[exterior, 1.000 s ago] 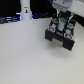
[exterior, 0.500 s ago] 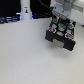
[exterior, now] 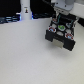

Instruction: Open the kcup holder, insert the kcup into the holder, and close the kcup holder

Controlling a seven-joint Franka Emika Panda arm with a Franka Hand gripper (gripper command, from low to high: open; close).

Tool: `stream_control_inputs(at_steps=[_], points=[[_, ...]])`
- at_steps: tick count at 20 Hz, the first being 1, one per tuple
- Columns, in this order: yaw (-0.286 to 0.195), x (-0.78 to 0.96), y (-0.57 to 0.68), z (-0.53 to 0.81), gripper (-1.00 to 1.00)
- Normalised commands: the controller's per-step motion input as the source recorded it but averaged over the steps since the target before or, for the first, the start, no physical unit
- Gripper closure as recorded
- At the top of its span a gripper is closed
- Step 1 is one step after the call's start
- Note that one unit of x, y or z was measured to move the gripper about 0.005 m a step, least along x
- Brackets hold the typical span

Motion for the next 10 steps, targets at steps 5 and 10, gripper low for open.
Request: stream_control_inputs(at_steps=[5, 10], points=[[0.063, 0.48, -0.48, 0.28, -1.0], [0.051, 0.56, -0.47, 0.26, -1.0]])
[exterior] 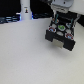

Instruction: Open the kcup holder, insert the kcup into the holder, and close the kcup holder

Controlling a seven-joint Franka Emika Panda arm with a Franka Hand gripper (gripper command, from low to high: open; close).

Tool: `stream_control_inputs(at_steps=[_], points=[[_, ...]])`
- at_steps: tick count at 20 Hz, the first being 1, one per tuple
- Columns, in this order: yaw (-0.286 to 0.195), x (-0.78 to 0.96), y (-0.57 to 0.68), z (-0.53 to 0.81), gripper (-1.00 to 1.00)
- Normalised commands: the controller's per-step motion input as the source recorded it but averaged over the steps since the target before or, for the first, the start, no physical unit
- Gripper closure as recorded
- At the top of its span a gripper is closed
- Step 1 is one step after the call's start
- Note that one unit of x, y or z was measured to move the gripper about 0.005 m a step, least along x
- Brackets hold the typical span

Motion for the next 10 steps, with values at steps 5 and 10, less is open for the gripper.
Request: stream_control_inputs(at_steps=[5, 10], points=[[0.025, 0.67, -0.43, 0.14, -1.0], [0.031, 0.71, -0.25, -0.01, -1.0]])
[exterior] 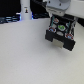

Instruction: Open the kcup holder, insert the kcup into the holder, and close the kcup holder

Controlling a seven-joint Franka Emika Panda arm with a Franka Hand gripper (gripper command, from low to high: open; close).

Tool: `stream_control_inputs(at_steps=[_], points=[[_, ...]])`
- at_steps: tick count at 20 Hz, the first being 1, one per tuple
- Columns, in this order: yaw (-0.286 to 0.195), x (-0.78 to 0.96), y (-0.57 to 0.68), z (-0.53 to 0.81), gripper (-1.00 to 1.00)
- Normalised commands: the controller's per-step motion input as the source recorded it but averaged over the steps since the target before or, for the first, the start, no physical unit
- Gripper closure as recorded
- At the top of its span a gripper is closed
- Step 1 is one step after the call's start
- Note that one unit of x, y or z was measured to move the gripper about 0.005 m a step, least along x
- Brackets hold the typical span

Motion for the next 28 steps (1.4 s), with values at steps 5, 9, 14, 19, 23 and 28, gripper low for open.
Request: stream_control_inputs(at_steps=[5, 9, 14, 19, 23, 28], points=[[0.071, 0.45, -0.1, -0.26, -1.0], [0.128, 0.28, 0.09, -0.34, -1.0], [0.168, -0.05, 0.24, -0.2, -1.0], [0.181, -0.36, 0.28, -0.08, -1.0], [0.188, -0.45, 0.28, -0.01, -1.0], [0.145, -0.45, 0.4, 0.0, -1.0]])
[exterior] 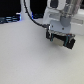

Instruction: Open the kcup holder, insert the kcup into the holder, and close the kcup holder

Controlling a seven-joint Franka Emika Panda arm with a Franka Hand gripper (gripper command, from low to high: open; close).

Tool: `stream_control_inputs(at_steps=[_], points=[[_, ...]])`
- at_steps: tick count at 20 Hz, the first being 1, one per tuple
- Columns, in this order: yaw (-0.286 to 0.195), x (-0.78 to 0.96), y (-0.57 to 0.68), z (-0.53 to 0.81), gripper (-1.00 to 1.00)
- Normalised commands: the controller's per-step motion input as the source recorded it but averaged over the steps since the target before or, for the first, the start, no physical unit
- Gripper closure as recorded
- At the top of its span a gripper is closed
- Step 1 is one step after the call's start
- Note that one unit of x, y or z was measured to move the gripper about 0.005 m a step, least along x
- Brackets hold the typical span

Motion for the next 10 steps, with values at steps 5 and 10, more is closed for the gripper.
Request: stream_control_inputs(at_steps=[5, 10], points=[[0.158, -0.46, 0.35, -0.01, -1.0], [0.174, -0.54, 0.32, -0.01, -1.0]])
